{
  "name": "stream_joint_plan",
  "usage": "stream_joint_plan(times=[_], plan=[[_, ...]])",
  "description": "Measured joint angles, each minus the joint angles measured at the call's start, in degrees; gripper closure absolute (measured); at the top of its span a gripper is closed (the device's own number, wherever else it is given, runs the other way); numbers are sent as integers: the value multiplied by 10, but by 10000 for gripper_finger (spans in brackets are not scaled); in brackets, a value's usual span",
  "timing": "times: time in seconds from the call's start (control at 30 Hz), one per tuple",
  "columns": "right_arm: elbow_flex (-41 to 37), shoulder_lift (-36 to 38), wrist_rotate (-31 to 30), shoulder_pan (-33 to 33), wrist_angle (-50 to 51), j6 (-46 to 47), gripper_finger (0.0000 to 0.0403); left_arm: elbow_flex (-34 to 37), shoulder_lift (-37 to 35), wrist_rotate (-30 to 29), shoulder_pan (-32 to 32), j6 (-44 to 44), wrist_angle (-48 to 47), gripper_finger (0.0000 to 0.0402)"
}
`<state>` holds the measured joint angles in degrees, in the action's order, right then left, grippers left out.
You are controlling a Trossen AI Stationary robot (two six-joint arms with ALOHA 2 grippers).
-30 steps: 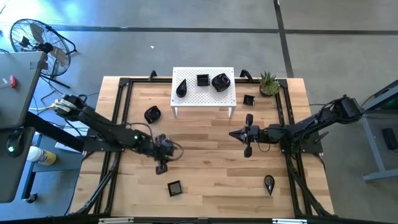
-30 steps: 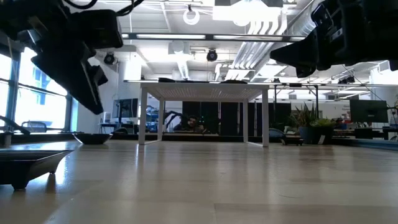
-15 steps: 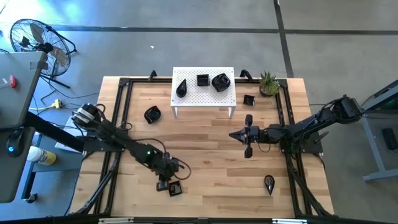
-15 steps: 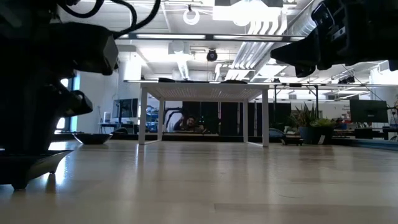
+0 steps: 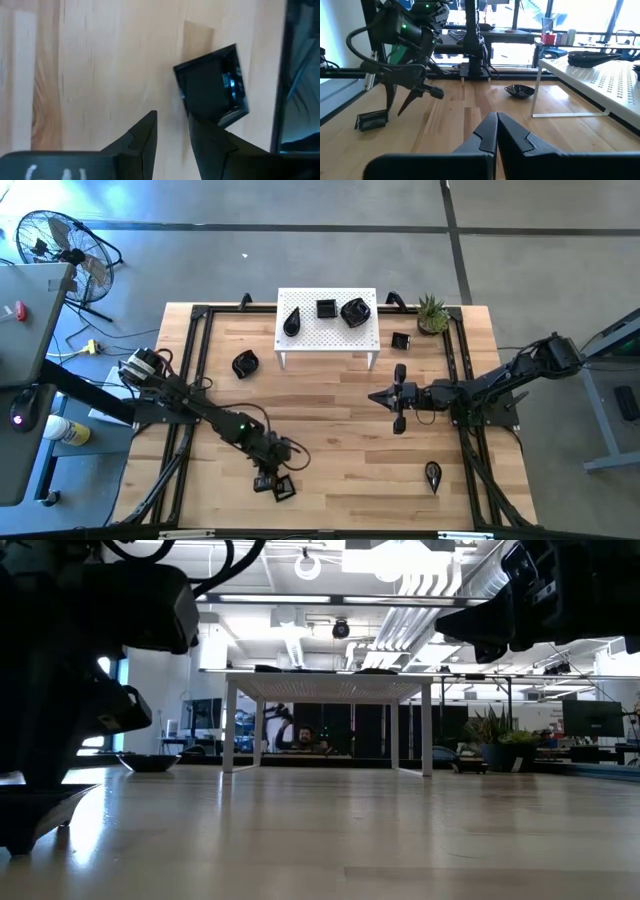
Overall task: Pick & Place Mini shaped plates
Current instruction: Stack the square bowl on top of the square bowls on the shelf
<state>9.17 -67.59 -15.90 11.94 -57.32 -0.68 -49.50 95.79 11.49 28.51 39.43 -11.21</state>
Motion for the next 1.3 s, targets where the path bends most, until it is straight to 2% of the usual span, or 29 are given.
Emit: stream_joint_plan(times=[0.2, 0.47, 0.8, 1.1, 1.3], plan=[[0, 0, 0, 0, -4, 0, 398, 0, 0, 16, 0, 14, 18, 291], [0, 0, -1, 0, -4, -1, 401, 0, 0, 6, 0, 70, 21, 291], [0, 0, -2, 0, -4, -4, 401, 0, 0, 1, 0, 91, 21, 291], [0, 0, -2, 0, -4, -4, 398, 0, 0, -10, 8, 104, 23, 291], [0, 0, -2, 0, -4, -8, 398, 0, 0, -38, 17, 119, 23, 291]])
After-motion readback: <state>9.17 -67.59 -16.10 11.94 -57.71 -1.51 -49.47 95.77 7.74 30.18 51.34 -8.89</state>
